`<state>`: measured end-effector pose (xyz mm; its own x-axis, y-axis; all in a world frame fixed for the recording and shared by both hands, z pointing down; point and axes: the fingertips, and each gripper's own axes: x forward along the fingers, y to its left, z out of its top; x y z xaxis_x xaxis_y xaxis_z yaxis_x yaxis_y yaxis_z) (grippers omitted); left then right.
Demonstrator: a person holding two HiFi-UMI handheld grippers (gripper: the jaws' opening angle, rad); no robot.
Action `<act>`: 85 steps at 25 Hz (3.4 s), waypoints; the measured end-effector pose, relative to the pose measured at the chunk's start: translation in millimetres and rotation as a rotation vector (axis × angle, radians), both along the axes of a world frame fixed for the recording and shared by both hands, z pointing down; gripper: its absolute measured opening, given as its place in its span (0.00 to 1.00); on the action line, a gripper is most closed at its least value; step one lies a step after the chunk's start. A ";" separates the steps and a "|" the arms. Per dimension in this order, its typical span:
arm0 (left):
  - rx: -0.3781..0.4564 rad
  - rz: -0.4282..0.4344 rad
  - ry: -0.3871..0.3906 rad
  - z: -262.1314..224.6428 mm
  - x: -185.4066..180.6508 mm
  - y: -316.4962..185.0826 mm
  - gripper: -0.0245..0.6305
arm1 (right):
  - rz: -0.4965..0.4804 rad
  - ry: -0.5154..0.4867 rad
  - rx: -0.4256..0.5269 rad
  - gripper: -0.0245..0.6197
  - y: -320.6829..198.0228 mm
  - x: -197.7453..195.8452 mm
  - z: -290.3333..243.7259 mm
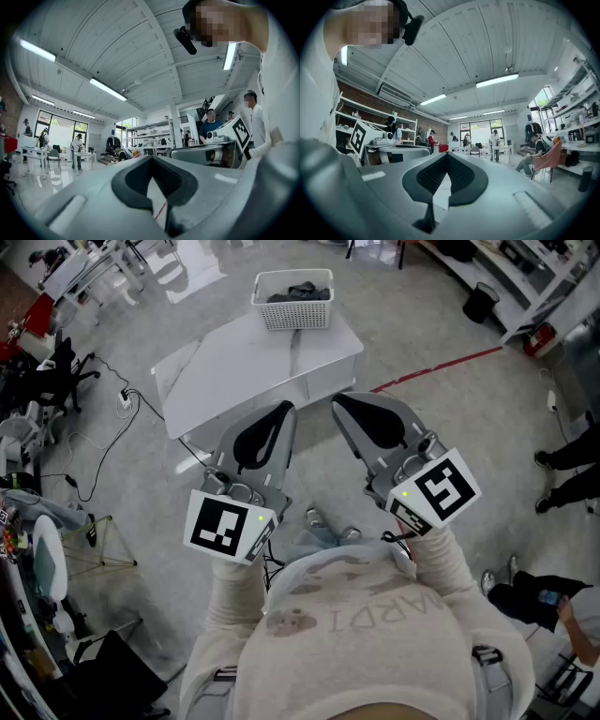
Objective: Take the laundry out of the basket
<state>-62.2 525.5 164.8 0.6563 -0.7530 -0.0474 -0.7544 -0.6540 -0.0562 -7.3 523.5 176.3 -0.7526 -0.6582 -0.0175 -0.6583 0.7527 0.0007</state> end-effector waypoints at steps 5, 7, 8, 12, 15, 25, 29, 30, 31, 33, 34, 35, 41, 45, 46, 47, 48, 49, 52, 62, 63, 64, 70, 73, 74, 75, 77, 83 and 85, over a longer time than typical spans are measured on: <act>-0.011 0.010 0.018 0.4 3.3 5.2 0.04 | 0.001 -0.001 -0.002 0.08 5.5 3.4 1.8; -0.009 0.014 0.019 -0.2 4.9 5.5 0.04 | 0.004 -0.003 0.000 0.08 6.2 4.8 1.3; -0.007 0.016 0.017 -0.7 5.6 5.4 0.04 | 0.006 -0.004 0.000 0.08 6.3 5.4 0.7; -0.001 0.027 0.014 -1.5 8.7 1.7 0.04 | 0.014 -0.003 0.006 0.08 3.6 8.0 -0.4; 0.001 0.036 0.015 -0.6 10.6 -2.5 0.04 | 0.022 -0.002 0.009 0.08 0.2 10.0 0.6; 0.011 0.060 0.022 -0.9 3.6 -29.9 0.04 | 0.055 -0.018 0.008 0.08 -27.7 4.4 -1.3; 0.017 0.078 0.025 -1.9 -8.6 -46.1 0.04 | 0.071 -0.038 0.001 0.08 -45.0 -6.8 -1.7; 0.018 0.084 0.024 -2.0 -11.7 -49.9 0.04 | 0.074 -0.038 0.001 0.08 -48.7 -10.4 -1.3; 0.019 0.090 0.022 -1.8 -14.3 -53.8 0.04 | 0.076 -0.040 0.000 0.08 -52.4 -13.4 -0.6; 0.016 0.099 0.018 0.5 -17.7 -62.2 0.04 | 0.082 -0.042 -0.008 0.08 -59.6 -17.2 2.3; 0.013 0.103 0.018 2.2 -19.0 -66.5 0.04 | 0.083 -0.038 -0.014 0.08 -63.1 -18.4 4.8; 0.008 0.105 0.021 3.8 -19.9 -70.9 0.04 | 0.083 -0.030 -0.020 0.08 -66.4 -19.3 7.6; -0.007 0.107 0.039 9.4 -10.7 -108.0 0.04 | 0.088 -0.017 -0.041 0.08 -100.3 -6.5 18.7; -0.012 0.087 0.026 12.1 -5.3 -140.7 0.04 | 0.079 -0.037 -0.043 0.08 -135.3 1.7 19.4; -0.013 0.081 0.025 12.8 -3.8 -150.3 0.04 | 0.074 -0.040 -0.040 0.08 -145.1 3.5 19.1; -0.014 0.075 0.025 13.4 -1.9 -160.5 0.04 | 0.068 -0.042 -0.037 0.08 -155.4 5.8 18.9; -0.015 0.069 0.024 14.1 0.5 -171.3 0.04 | 0.063 -0.045 -0.033 0.08 -166.2 8.6 18.8; -0.016 0.062 0.024 14.6 3.5 -182.1 0.04 | 0.057 -0.048 -0.030 0.08 -177.2 11.9 18.5; -0.017 0.042 0.019 13.7 15.9 -215.2 0.04 | 0.040 -0.057 -0.030 0.08 -211.7 25.3 16.0; -0.008 -0.055 0.009 2.8 71.6 -321.8 0.04 | -0.049 -0.058 -0.022 0.08 -326.2 83.7 3.2; -0.006 -0.068 0.009 2.9 75.3 -331.0 0.04 | -0.062 -0.057 -0.020 0.08 -335.3 87.1 3.3; -0.003 -0.080 0.009 3.1 79.5 -339.8 0.04 | -0.075 -0.056 -0.017 0.08 -343.8 91.0 3.7; 0.013 -0.140 -0.016 7.1 98.1 -378.0 0.04 | -0.105 -0.065 -0.026 0.08 -384.3 115.8 11.4; -0.008 -0.146 -0.013 12.6 101.4 -390.6 0.04 | -0.108 -0.074 -0.045 0.08 -397.2 123.3 18.3; -0.015 -0.149 -0.010 13.4 101.6 -395.5 0.04 | -0.109 -0.075 -0.053 0.08 -401.7 124.9 20.5; -0.020 -0.152 -0.006 14.2 101.2 -400.8 0.04 | -0.109 -0.076 -0.060 0.08 -406.7 125.9 22.5; -0.030 -0.156 0.000 17.1 98.4 -412.5 0.04 | -0.106 -0.076 -0.071 0.08 -417.6 125.3 26.6; -0.044 -0.136 0.024 27.8 92.0 -452.1 0.04 | -0.086 -0.061 -0.074 0.08 -453.1 122.0 34.8; -0.043 -0.125 0.026 28.2 92.4 -468.7 0.04 | -0.079 -0.058 -0.072 0.08 -469.0 121.8 34.0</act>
<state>30.2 56.8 193.0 0.5563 -0.8304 -0.0292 -0.8309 -0.5563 -0.0097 114.5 54.5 210.3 -0.8016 -0.5976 -0.0172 -0.5940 0.7993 -0.0910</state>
